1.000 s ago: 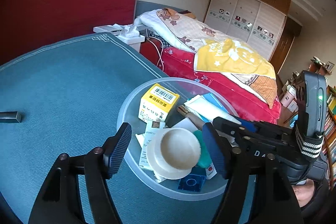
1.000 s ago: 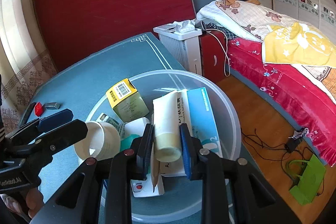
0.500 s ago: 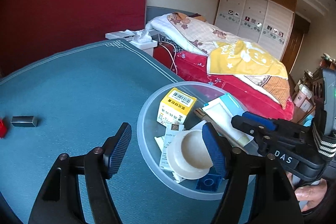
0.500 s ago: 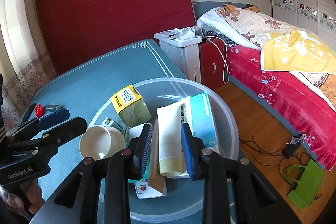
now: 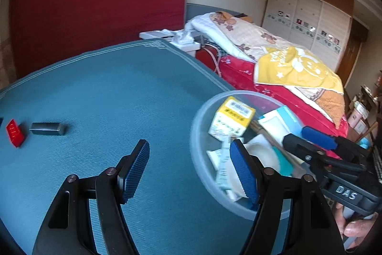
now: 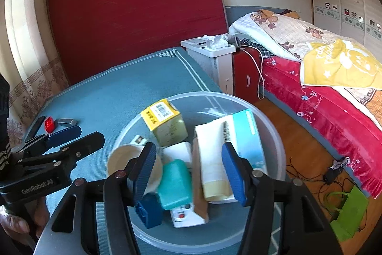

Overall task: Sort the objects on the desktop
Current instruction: 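Open both grippers to drop the cup and tube into the basin, then move both grippers back over the table toward the red brick and black bar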

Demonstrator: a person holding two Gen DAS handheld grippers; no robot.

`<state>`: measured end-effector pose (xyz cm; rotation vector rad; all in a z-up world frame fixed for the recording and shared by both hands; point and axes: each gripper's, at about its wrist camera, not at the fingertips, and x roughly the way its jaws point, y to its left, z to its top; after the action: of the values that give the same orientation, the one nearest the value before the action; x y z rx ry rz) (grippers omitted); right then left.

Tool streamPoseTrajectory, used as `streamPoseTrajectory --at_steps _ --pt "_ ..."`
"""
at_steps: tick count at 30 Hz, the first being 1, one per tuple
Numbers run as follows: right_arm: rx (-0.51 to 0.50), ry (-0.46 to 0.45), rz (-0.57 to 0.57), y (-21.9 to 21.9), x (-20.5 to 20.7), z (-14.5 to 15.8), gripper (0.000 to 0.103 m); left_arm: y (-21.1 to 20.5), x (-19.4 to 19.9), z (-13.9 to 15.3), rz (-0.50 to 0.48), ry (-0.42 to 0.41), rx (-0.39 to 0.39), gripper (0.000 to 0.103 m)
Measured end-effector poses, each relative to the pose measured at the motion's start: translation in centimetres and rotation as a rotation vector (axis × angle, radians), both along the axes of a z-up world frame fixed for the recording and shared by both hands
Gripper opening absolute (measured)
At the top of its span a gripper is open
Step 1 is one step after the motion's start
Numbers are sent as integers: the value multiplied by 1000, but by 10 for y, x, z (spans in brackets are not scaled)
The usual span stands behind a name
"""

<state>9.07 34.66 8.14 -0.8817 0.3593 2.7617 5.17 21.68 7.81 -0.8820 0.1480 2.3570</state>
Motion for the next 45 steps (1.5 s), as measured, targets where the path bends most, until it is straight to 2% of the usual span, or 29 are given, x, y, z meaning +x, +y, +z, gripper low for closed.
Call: streamPoseTrajectory --at_steps 4,13,18,21,27,36,45 --pt "13 21 17 -14 -3 5 68 -10 -5 -3 54 9 -35 73" --pt "28 54 77 -49 -18 11 80 -38 -16 -7 129 13 -56 73" --pt "41 58 98 -64 -28 13 81 -53 -22 -9 169 15 -62 74" --pt "50 54 113 -73 -35 13 81 -60 -25 -9 209 27 -85 80" --pt "51 49 149 -90 -47 12 81 -75 -28 -9 257 54 -118 81" --pt "65 9 217 -119 -74 4 82 -111 -48 -18 343 14 -145 81" --pt "55 -35 279 -146 -101 -8 82 -163 -83 -24 455 -54 -90 81"
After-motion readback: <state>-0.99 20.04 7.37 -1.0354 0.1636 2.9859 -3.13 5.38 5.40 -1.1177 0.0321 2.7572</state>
